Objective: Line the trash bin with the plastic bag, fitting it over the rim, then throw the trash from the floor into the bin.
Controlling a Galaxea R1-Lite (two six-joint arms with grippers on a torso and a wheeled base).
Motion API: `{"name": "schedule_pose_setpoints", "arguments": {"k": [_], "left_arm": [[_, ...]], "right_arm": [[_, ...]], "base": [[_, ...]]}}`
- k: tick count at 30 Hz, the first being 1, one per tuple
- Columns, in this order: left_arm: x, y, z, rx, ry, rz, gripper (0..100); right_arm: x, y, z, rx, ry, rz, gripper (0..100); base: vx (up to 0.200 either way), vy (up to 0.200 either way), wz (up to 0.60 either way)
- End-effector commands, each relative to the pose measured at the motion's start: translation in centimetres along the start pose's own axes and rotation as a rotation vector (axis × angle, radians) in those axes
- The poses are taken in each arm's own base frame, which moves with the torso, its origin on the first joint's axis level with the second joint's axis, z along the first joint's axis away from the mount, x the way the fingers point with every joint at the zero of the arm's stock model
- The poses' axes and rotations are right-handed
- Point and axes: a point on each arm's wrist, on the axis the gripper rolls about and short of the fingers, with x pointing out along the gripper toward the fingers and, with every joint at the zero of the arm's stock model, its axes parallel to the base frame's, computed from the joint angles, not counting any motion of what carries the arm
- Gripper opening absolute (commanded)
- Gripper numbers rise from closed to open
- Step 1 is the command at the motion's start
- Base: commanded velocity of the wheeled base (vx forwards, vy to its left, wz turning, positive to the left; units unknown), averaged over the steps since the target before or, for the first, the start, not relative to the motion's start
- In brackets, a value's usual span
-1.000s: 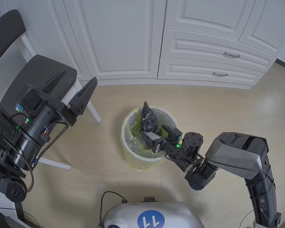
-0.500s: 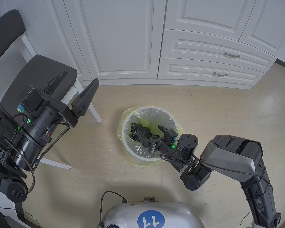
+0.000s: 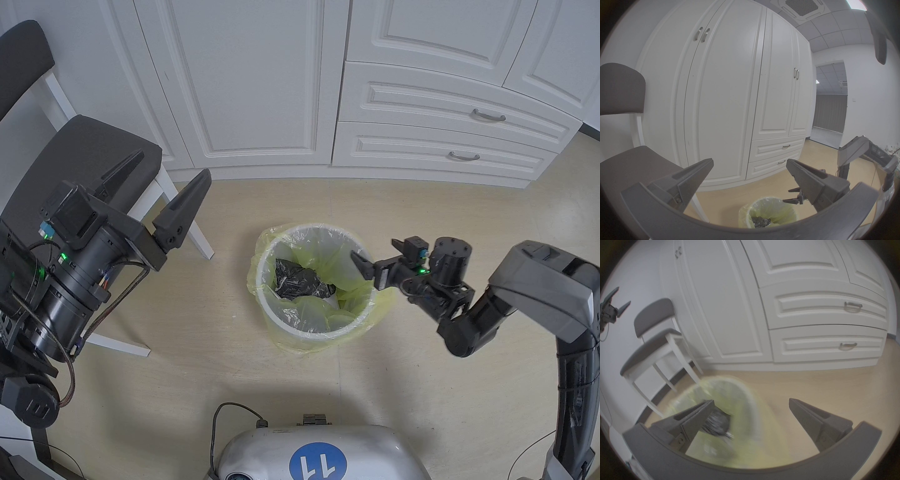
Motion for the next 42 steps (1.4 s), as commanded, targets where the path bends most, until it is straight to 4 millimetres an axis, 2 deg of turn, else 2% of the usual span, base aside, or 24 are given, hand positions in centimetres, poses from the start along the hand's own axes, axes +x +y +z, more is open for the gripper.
{"name": "schedule_pose_setpoints", "arguments": {"k": [1, 5, 10, 13, 15, 16, 20, 23, 36, 42], "left_arm": [[0.0, -0.1, -0.2, 0.004, 0.005, -0.002, 100], [0.1, -0.1, -0.1, 0.002, 0.004, -0.002, 100], [0.0, -0.1, -0.2, 0.004, 0.005, -0.003, 100], [0.0, -0.1, -0.2, 0.004, 0.005, -0.002, 100], [0.0, -0.1, -0.2, 0.004, 0.005, -0.003, 100], [0.0, -0.1, -0.2, 0.002, 0.005, -0.002, 100], [0.2, -0.1, -0.5, 0.005, 0.017, -0.005, 100], [0.1, -0.1, -0.3, 0.007, -0.003, -0.002, 100], [0.1, -0.1, 0.1, 0.008, -0.032, 0.001, 100], [0.1, -0.5, -0.2, -0.001, -0.023, -0.017, 100]], "right_arm": [[-2.0, -5.2, 0.8, -0.062, 0.085, -0.030, 100], [-2.3, -6.6, -0.1, -0.065, 0.138, -0.006, 100], [-2.5, -7.0, -1.0, -0.064, 0.178, 0.017, 100], [-2.5, -7.0, -2.5, -0.074, 0.240, 0.027, 100], [-2.4, -7.1, -2.6, -0.074, 0.240, 0.029, 100], [-2.2, -6.6, -4.2, -0.067, 0.282, 0.053, 100], [-1.3, -4.9, -7.3, -0.056, 0.353, 0.097, 100], [-0.3, -4.7, -9.5, -0.056, 0.370, 0.095, 100], [3.8, -7.6, -14.9, -0.016, 0.407, -0.095, 100], [4.9, -8.2, -15.4, 0.056, 0.368, -0.122, 100]], "base": [[0.000, 0.000, 0.00], [0.000, 0.000, 0.00], [0.000, 0.000, 0.00], [0.000, 0.000, 0.00], [0.000, 0.000, 0.00], [0.000, 0.000, 0.00], [0.000, 0.000, 0.00], [0.000, 0.000, 0.00], [0.000, 0.000, 0.00], [0.000, 0.000, 0.00]]}}
